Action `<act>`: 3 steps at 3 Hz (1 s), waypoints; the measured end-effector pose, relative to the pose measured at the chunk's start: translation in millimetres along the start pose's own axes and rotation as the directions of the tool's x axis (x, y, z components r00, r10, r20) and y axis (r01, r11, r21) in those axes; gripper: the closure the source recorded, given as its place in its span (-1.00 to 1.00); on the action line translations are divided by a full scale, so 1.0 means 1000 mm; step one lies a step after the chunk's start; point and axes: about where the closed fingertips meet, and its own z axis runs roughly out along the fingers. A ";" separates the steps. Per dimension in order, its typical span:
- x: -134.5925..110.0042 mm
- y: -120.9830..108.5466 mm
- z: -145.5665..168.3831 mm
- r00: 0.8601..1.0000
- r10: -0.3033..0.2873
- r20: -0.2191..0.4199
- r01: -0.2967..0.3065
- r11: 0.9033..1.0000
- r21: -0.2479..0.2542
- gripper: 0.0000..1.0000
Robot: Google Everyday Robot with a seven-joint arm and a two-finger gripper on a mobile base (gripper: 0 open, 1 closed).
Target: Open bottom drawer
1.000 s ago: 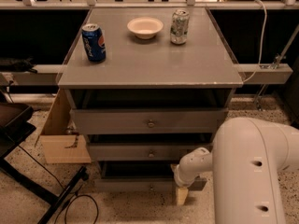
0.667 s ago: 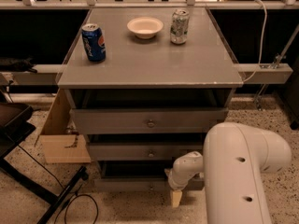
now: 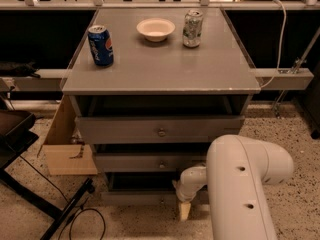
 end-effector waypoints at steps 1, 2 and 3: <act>0.005 -0.005 0.020 1.000 0.004 -0.016 -0.004 1.000 -0.010 -1.00; 0.018 -0.001 0.034 0.999 0.017 -0.031 -0.018 0.999 -0.029 -0.61; 0.058 0.025 0.009 0.993 0.041 -0.110 -0.049 0.996 -0.077 0.01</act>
Offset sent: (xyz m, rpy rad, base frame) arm 0.0077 -0.0232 -0.0545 -0.0573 0.0444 -0.0265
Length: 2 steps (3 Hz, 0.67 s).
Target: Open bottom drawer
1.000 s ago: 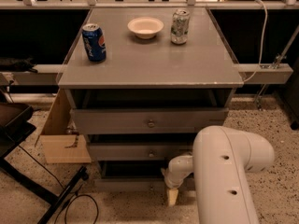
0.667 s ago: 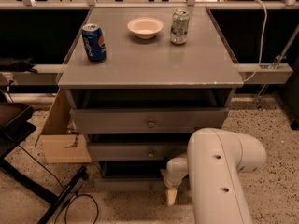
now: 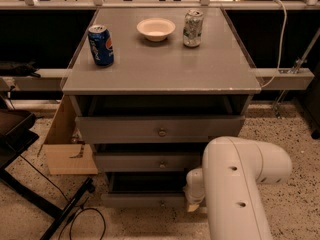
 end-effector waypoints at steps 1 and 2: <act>0.030 0.035 -0.029 0.998 0.019 -0.066 -0.022 0.999 -0.049 0.47; 0.048 0.065 -0.038 0.995 0.046 -0.091 -0.055 0.994 -0.096 0.92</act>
Offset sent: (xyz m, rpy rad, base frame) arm -0.1404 -0.1321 0.0585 -0.1913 0.2327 -0.1203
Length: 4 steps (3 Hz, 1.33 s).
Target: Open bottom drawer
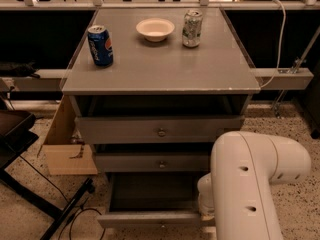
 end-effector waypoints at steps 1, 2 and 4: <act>0.010 0.028 0.006 0.999 0.033 0.006 -0.032 0.998 -0.050 1.00; 0.010 0.028 0.006 0.999 0.033 0.006 -0.032 0.998 -0.050 0.62; 0.010 0.028 0.006 0.999 0.033 0.006 -0.032 0.998 -0.050 -0.47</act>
Offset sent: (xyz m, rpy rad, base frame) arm -0.0275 -0.0129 -0.0029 -0.0012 0.0507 -0.0316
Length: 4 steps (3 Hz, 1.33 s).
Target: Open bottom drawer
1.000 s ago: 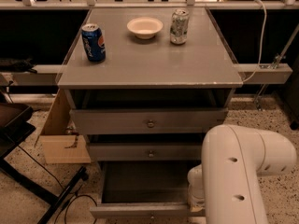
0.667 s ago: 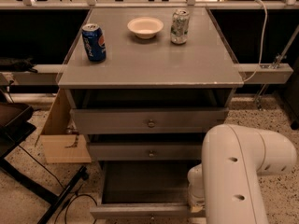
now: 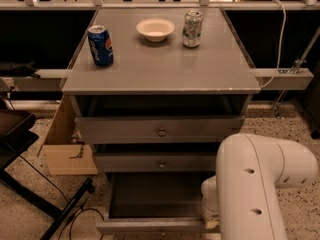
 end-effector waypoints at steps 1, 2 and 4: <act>0.000 0.000 0.000 1.000 0.000 0.000 0.000 1.000 0.000 -0.93; 0.000 0.000 0.000 1.000 0.000 0.000 0.000 1.000 0.000 -1.00; 0.000 0.002 0.011 1.000 -0.007 0.006 0.007 1.000 -0.020 -1.00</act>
Offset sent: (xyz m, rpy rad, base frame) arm 0.0000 0.0000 0.0000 0.0000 0.0000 0.0000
